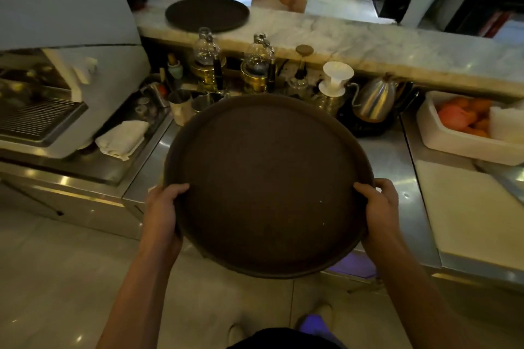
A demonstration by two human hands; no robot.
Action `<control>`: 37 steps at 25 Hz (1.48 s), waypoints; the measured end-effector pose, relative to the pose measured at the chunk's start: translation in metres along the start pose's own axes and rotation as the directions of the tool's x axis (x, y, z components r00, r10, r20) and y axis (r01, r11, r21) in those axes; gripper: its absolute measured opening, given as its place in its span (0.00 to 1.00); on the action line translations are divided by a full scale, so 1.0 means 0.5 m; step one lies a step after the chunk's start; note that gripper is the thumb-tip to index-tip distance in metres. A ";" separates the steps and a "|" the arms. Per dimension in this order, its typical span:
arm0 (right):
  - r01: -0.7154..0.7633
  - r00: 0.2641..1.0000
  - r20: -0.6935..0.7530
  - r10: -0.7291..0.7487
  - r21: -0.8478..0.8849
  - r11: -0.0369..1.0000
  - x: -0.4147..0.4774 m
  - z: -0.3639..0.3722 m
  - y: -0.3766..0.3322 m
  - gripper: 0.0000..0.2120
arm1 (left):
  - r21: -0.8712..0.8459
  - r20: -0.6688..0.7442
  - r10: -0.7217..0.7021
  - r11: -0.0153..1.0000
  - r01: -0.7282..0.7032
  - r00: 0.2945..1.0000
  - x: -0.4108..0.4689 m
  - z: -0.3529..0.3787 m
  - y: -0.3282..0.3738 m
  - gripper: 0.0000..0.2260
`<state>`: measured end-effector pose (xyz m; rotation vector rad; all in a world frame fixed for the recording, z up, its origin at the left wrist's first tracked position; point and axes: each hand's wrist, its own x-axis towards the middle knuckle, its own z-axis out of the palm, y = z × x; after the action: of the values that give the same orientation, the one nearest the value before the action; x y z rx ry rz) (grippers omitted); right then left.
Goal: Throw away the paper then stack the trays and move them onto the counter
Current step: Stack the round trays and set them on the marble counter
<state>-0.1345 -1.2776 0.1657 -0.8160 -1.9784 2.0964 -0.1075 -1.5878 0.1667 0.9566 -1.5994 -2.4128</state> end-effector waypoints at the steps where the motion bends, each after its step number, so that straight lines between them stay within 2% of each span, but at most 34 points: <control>1: 0.004 1.000 0.008 -0.004 0.012 1.000 -0.009 0.018 -0.016 0.09 | 0.001 0.000 0.026 1.000 -0.026 1.000 0.000 -0.009 0.025 0.17; 4: 0.027 0.999 0.040 -0.029 0.043 0.999 -0.017 0.060 -0.065 0.09 | 0.004 -0.010 0.098 0.995 -0.098 0.995 -0.002 -0.018 0.092 0.11; 9: 0.093 0.989 0.104 -0.101 0.087 0.992 0.031 0.140 -0.164 0.08 | 0.012 -0.013 0.184 0.983 -0.184 0.983 0.042 0.013 0.204 0.11; 17: 0.132 0.970 0.189 -0.153 0.120 0.984 0.241 0.288 -0.311 0.14 | -0.017 -0.068 0.284 0.958 -0.286 0.956 0.178 0.167 0.333 0.06; 23: 0.155 0.963 0.199 -0.180 0.132 0.979 0.389 0.378 -0.403 0.11 | -0.018 -0.134 0.263 0.963 -0.268 0.955 0.294 0.273 0.415 0.07; 27: 0.161 0.954 0.232 -0.190 0.137 0.977 0.479 0.461 -0.456 0.11 | 0.002 -0.121 0.270 0.962 -0.272 0.955 0.400 0.324 0.490 0.06; 31: 0.196 0.956 0.200 -0.217 0.119 0.973 0.550 0.566 -0.502 0.11 | 0.049 -0.145 0.281 0.960 -0.277 0.949 0.522 0.361 0.575 0.01; 36: 0.228 0.958 0.164 -0.236 0.062 0.972 0.635 0.720 -0.535 0.11 | -0.012 -0.065 0.252 0.967 -0.253 0.965 0.693 0.377 0.661 0.02; 37: 0.246 0.955 0.159 -0.249 0.040 0.969 0.648 0.742 -0.540 0.09 | -0.008 -0.038 0.238 0.971 -0.239 0.971 0.722 0.379 0.672 0.06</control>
<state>-0.6527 -1.4225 0.3270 -0.3780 -2.0134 2.0878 -0.5850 -1.7312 0.3419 0.7530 -1.5835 -2.2280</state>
